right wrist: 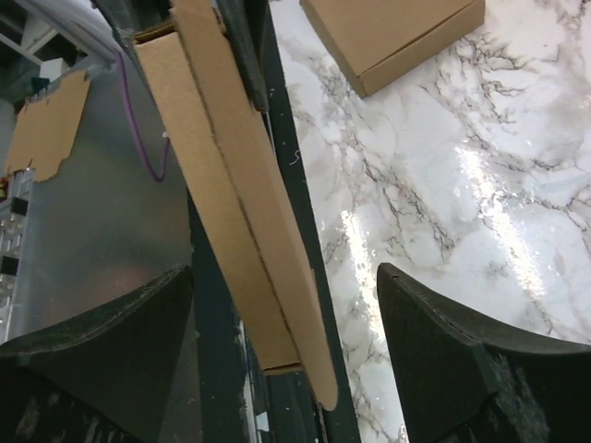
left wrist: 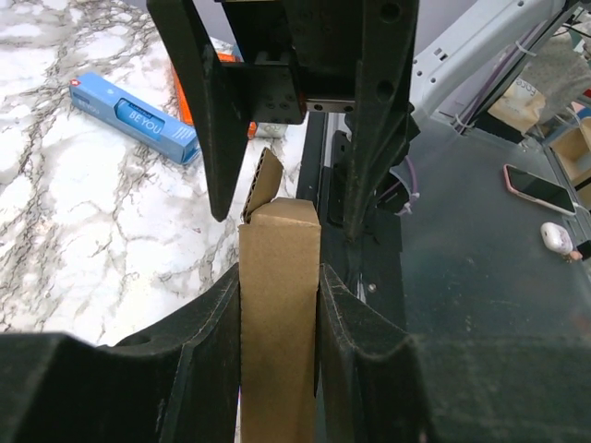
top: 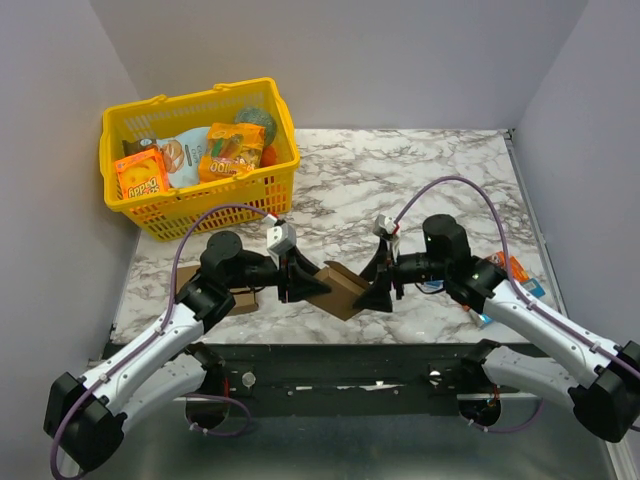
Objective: Fold the paper box
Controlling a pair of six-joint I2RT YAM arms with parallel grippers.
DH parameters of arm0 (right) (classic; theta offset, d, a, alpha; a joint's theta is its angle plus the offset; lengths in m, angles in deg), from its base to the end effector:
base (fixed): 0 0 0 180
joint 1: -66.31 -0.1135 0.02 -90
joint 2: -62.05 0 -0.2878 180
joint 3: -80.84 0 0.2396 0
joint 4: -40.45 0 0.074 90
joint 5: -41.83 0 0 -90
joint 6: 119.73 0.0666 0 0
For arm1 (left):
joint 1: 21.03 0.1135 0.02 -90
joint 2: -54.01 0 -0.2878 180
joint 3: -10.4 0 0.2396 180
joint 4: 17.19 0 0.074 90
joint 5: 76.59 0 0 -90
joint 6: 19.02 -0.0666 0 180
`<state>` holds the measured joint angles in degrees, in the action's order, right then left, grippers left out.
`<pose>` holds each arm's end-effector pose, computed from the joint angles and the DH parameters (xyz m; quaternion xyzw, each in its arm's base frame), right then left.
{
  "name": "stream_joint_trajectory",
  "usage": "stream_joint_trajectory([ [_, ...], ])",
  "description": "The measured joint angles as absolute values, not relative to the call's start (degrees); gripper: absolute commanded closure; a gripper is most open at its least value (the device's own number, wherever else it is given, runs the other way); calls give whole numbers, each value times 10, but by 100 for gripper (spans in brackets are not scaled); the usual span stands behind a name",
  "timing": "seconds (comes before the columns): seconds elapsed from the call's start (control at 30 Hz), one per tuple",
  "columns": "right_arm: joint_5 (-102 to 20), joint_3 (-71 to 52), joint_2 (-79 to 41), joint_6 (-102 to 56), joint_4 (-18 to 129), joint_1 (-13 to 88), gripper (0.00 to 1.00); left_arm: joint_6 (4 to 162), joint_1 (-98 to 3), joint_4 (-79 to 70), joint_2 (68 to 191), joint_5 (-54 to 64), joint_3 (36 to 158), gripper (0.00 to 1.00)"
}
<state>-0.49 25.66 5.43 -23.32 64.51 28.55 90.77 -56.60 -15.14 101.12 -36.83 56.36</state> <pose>0.1346 0.1666 0.2966 -0.4167 0.6865 0.5003 0.3238 0.1167 -0.1464 0.3130 0.3792 0.6116 -0.5621 0.4076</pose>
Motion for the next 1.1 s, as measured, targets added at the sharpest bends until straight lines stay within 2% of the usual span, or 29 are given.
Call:
stream_joint_trajectory([
  [0.13,-18,247,54,-236,649,265,50,908,-566,-157,1017,-365,564,79],
  [0.17,-25,244,53,-236,650,258,54,908,-566,-159,1020,-363,564,77],
  [0.2,-36,240,51,-238,650,250,61,908,-566,-161,1023,-363,564,68],
  [0.23,-51,236,49,-240,653,242,64,909,-566,-163,1026,-363,564,65],
  [0.27,-66,232,46,-245,656,234,65,909,-566,-164,1029,-361,564,59],
  [0.3,-77,229,44,-251,664,227,66,909,-566,-161,1032,-360,564,42],
  [0.33,-92,225,42,-257,672,221,66,909,-563,-158,1035,-360,564,32],
  [0.4,-120,219,39,-264,683,215,66,901,-562,-149,1044,-339,565,21],
  [0.6,-236,186,18,-304,744,209,67,867,-547,-74,1051,-259,588,11],
  [0.67,-270,170,5,-322,763,209,67,849,-539,-52,1041,-231,594,12],
  [0.77,-305,159,-7,-346,783,209,67,820,-532,-25,1031,-197,606,23],
  [0.8,-313,158,-11,-356,789,209,67,808,-531,-13,1033,-189,615,31],
  [0.83,-321,158,-14,-364,793,209,67,798,-530,-6,1037,-184,626,35],
  [1.1,-345,151,-43,-409,822,209,67,736,-531,23,1146,-182,754,55],
])
